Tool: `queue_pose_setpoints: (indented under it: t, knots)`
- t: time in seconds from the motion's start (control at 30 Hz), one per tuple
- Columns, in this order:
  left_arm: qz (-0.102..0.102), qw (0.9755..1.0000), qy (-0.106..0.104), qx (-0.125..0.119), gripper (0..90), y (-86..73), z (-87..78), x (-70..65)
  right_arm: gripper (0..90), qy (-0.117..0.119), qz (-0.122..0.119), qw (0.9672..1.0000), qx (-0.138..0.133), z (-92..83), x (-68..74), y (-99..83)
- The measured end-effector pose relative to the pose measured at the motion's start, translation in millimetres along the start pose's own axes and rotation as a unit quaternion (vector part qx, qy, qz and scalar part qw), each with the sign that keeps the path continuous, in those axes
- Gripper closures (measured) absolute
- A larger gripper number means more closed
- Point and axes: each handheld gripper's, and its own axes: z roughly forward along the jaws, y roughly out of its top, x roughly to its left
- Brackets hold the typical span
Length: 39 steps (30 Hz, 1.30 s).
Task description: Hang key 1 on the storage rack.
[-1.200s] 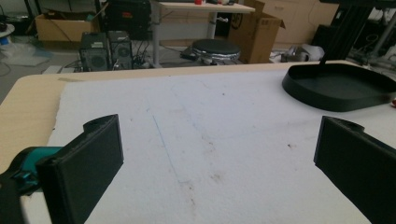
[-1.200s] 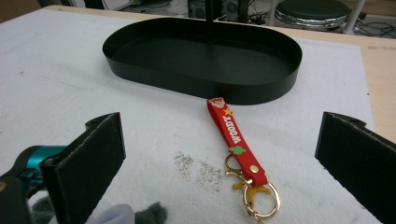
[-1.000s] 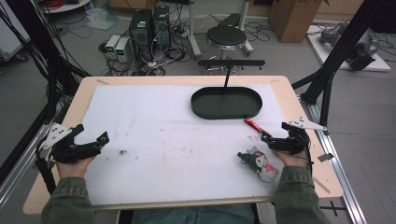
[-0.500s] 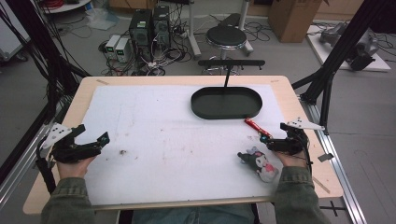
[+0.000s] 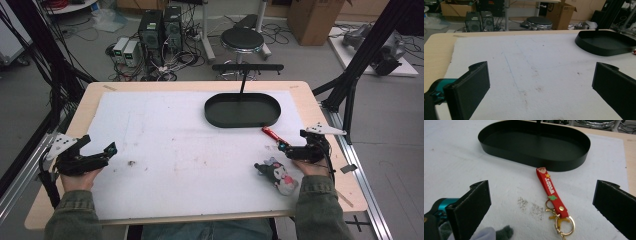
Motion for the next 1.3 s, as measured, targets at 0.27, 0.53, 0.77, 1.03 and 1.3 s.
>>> queue_pose_setpoints:
  t: [0.27, 0.53, 0.77, 1.03, 1.3]
  knots:
    - [-0.009, 1.0000, -0.001, -0.004, 1.8, -0.3, 0.0, 1.5, 0.5, -0.004, -0.002, 0.9998, 0.018, 5.2, -5.4, 23.0]
    - [-0.014, 0.9998, 0.008, -0.011, 1.7, 0.0, -0.7, 3.9, 0.5, -0.005, -0.020, 0.9981, 0.057, 20.4, -13.5, 45.7]
    - [-0.013, 0.9997, 0.016, -0.016, 1.7, 0.4, -1.2, 4.6, 0.6, -0.004, -0.027, 0.9950, 0.096, 38.1, -20.1, 54.5]
    - [-0.018, 0.9996, 0.016, -0.017, 1.8, 0.1, -0.4, 5.8, 0.6, -0.001, -0.024, 0.9891, 0.146, 61.4, -25.1, 48.9]
    - [-0.019, 0.9992, 0.027, -0.024, 1.7, -0.3, -0.4, 8.2, 5.6, 0.024, -0.031, 0.9780, 0.205, 89.0, -28.6, 52.5]
